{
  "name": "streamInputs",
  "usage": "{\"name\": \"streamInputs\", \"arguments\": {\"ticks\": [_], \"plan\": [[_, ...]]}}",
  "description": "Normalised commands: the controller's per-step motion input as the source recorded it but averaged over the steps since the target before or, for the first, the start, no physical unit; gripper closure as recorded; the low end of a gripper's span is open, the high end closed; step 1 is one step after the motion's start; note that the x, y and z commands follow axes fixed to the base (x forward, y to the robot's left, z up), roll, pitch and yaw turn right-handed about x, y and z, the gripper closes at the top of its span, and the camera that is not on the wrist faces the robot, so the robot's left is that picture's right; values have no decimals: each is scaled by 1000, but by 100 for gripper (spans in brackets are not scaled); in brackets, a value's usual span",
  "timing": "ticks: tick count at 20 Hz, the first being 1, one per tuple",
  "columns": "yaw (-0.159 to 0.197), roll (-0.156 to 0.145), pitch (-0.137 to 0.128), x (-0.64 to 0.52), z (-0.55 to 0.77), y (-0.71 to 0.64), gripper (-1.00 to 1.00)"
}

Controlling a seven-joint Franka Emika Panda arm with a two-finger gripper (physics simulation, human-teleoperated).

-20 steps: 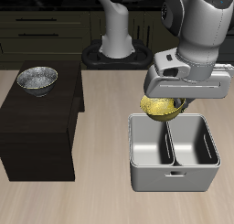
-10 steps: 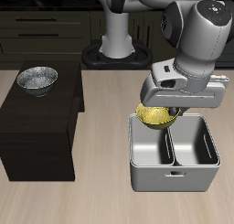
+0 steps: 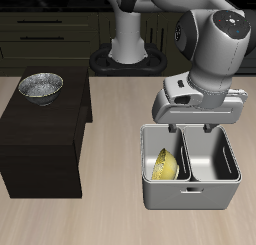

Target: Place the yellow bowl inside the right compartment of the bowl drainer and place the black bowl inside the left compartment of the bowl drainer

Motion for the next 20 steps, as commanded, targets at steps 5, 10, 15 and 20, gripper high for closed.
{"name": "streamInputs", "arguments": {"ticks": [5,10,15,20], "plan": [[-10,14,-24,-139,179,3,-100],[-13,-15,-46,-216,339,-168,-100],[7,23,-20,-246,227,-217,-100],[11,33,-13,-203,303,-287,-100]]}}
